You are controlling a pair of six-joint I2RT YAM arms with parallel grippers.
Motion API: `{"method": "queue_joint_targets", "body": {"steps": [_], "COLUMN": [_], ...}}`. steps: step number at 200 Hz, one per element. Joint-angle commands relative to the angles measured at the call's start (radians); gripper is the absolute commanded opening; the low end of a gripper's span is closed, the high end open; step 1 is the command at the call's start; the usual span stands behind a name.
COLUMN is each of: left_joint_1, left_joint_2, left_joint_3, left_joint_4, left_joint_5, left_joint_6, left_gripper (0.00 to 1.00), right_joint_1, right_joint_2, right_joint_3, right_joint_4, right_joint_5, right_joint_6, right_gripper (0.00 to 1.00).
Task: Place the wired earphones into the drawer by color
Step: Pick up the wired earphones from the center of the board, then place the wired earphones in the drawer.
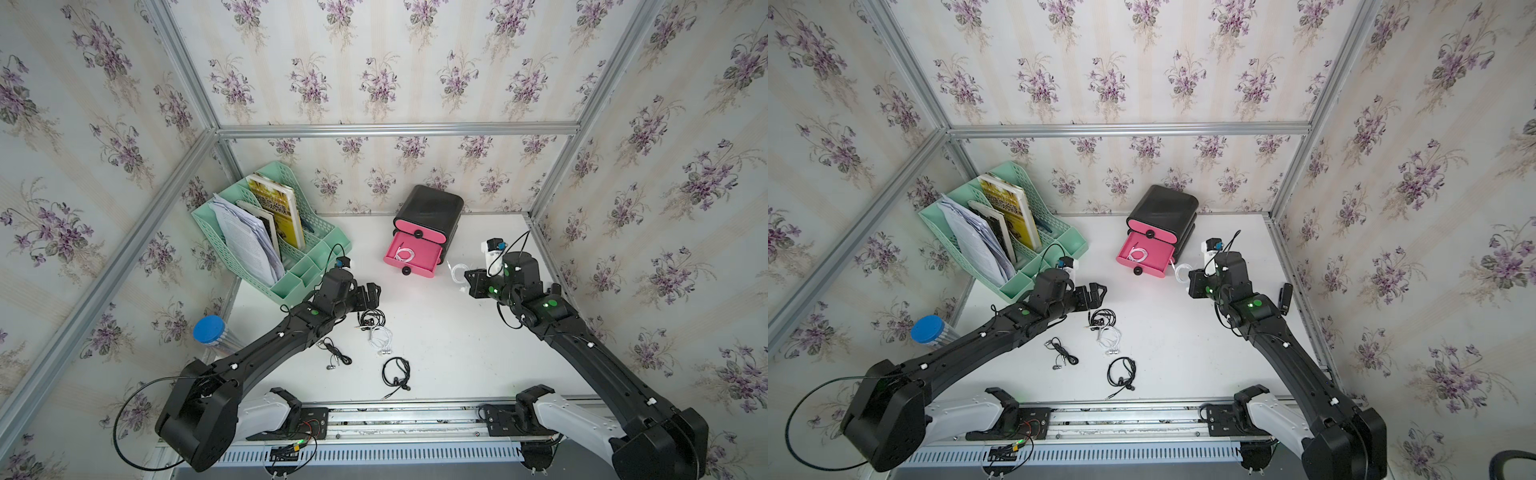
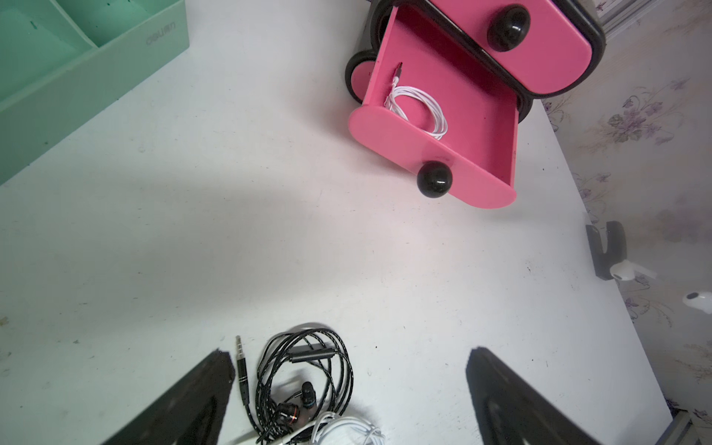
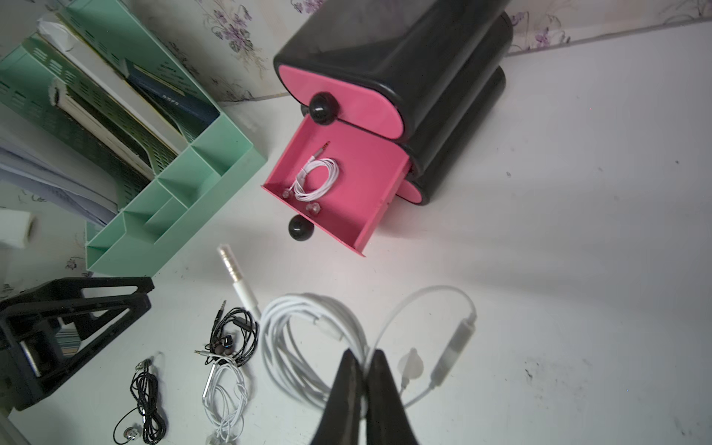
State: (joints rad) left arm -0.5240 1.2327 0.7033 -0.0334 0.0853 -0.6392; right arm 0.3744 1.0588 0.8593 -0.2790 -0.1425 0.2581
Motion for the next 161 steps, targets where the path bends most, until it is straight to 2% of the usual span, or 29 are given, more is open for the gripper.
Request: {"method": "queue_joint_targets", "body": {"steps": [1,48,136,140,161], "left_joint_1": [0.002,0.002,0.002,0.002,0.001], "left_joint_2": [0.005,0.015,-0.010,-0.012,-0.019], "left_joint_3": [0.010,0.014,-0.001,-0.002,-0.006], "left_joint_4": [0.001,0.012,0.000,0.000,-0.002], "left_joint_5": [0.009,0.028,0.018,0.017,0.014], "left_joint_6": [-0.004,-0.011,-0.016,-0.017,-0.016], "left_gripper": [0.99,0.99,0.99,0.99,0.99], "right_joint_1": [0.032,0.150,0.155,0.192,0.196], "right_joint_2": [0.041,0.161,0.377,0.387,0.435], "right_joint_3": [0.044,0.143,0.312,0.321,0.363], "right_joint_4": [0.088,0.132,0.171,0.171,0.166], "right_joint_5": [0.012,0.095,0.110,0.111,0.113], "right_joint_6": [-0.060,-0.146,-0.165,-0.163,-0.150], "right_gripper": [0.00,0.00,0.00,0.00,0.00]}}
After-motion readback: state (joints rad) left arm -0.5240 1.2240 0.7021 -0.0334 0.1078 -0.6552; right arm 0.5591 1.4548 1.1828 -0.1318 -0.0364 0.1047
